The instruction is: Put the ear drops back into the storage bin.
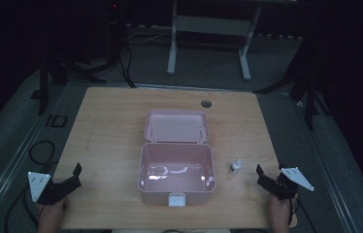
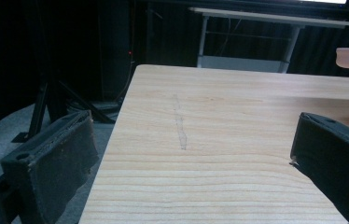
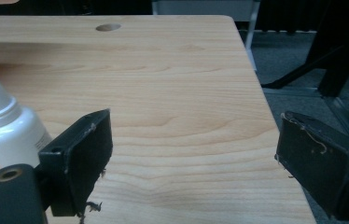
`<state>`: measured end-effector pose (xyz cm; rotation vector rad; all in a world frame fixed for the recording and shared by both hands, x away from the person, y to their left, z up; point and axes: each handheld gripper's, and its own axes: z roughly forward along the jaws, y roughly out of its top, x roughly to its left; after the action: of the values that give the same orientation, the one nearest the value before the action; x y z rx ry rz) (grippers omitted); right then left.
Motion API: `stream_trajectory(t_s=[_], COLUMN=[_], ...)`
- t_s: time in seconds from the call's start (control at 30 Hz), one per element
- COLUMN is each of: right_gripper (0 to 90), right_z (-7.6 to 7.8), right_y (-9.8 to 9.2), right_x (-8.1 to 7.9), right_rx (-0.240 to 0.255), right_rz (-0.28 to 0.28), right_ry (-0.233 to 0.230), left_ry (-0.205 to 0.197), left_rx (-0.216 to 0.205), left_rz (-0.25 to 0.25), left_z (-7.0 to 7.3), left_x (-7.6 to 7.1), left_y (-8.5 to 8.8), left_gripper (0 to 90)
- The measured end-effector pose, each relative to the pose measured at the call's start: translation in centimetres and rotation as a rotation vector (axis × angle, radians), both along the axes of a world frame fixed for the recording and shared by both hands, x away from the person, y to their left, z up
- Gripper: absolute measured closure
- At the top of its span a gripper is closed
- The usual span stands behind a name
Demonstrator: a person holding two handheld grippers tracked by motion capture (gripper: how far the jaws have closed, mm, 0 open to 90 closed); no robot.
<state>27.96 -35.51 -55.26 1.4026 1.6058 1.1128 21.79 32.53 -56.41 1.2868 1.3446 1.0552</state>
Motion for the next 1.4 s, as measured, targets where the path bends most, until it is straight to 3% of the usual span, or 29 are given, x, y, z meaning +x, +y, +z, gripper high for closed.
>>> stream_trajectory(t_s=[0.03,0.13,0.27,0.4,0.43,0.47,0.53,0.63,0.67,0.7,0.77,0.8,0.83,0.93,0.97,1.0,1.07,1.1,1.13,1.3,1.4], right_gripper=[10.4,14.6,13.7,13.1,13.1,11.7,11.7,11.1,11.1,11.1,11.1,11.1,11.1,11.2,11.2,11.1,11.1,11.1,11.1,11.1,11.1], right_z=[0.0,0.0,0.0,0.3,0.3,0.6,0.7,1.4,1.4,1.7,1.7,1.8,2.4,2.7,2.8,3.0,3.0,3.1,3.1,3.4,3.5], right_y=[0.0,0.1,0.3,-0.2,-0.2,-0.6,-0.7,-0.9,-0.9,-0.9,-0.9,-0.8,-0.5,-0.3,-0.2,0.0,0.1,0.4,0.4,1.0,1.3], right_x=[0.0,0.3,0.4,0.6,0.6,0.8,0.9,1.3,1.3,1.5,1.5,1.5,1.5,1.7,1.8,2.0,2.1,2.1,2.1,2.1,2.2], right_rx=[0.0,0.01,-0.001,0.038,0.038,0.061,0.046,0.016,0.016,-0.007,-0.007,-0.017,-0.062,-0.082,-0.103,-0.149,-0.165,-0.204,-0.204,-0.272,-0.301], right_rz=[0.0,0.072,0.103,0.167,0.167,0.208,0.208,0.256,0.256,0.29,0.29,0.306,0.328,0.349,0.354,0.373,0.386,0.407,0.407,0.479,0.497], right_ry=[0.0,0.026,0.035,0.115,0.115,0.186,0.21,0.327,0.327,0.377,0.377,0.391,0.425,0.457,0.476,0.526,0.549,0.59,0.59,0.698,0.733], left_ry=[0.0,0.001,0.0,-0.002,-0.002,0.001,0.001,-0.002,-0.001,0.0,0.001,0.001,0.001,-0.001,-0.001,-0.001,-0.001,0.0,0.0,-0.001,-0.001], left_rx=[0.0,0.002,-0.002,-0.002,-0.002,-0.004,-0.004,-0.004,-0.004,-0.005,-0.005,-0.005,-0.005,-0.003,-0.003,-0.003,-0.004,-0.005,-0.005,-0.004,-0.002], left_rz=[0.0,-0.001,0.0,-0.001,-0.001,-0.001,-0.002,-0.003,-0.004,-0.006,-0.007,-0.007,-0.008,-0.009,-0.009,-0.011,-0.012,-0.013,-0.013,-0.013,-0.013], left_z=[0.0,0.0,0.0,0.0,0.0,0.0,0.0,0.0,0.0,0.0,0.0,0.0,0.0,0.0,0.0,0.0,0.0,0.0,0.0,0.0,0.0], left_x=[0.0,0.0,0.0,0.0,0.0,0.1,0.0,0.0,0.0,0.0,0.0,0.0,0.0,0.0,0.0,0.0,0.0,0.0,0.0,0.0,0.0], left_y=[0.0,0.0,0.1,0.1,0.1,0.1,0.1,0.1,0.1,0.1,0.1,0.1,0.1,0.1,0.1,0.1,0.1,0.2,0.2,0.1,0.1], left_gripper=[0.4,0.4,0.4,0.5,0.4,0.5,0.4,0.4,0.4,0.4,0.5,0.5,0.4,0.4,0.4,0.4,0.4,0.4,0.4,0.4,0.5])
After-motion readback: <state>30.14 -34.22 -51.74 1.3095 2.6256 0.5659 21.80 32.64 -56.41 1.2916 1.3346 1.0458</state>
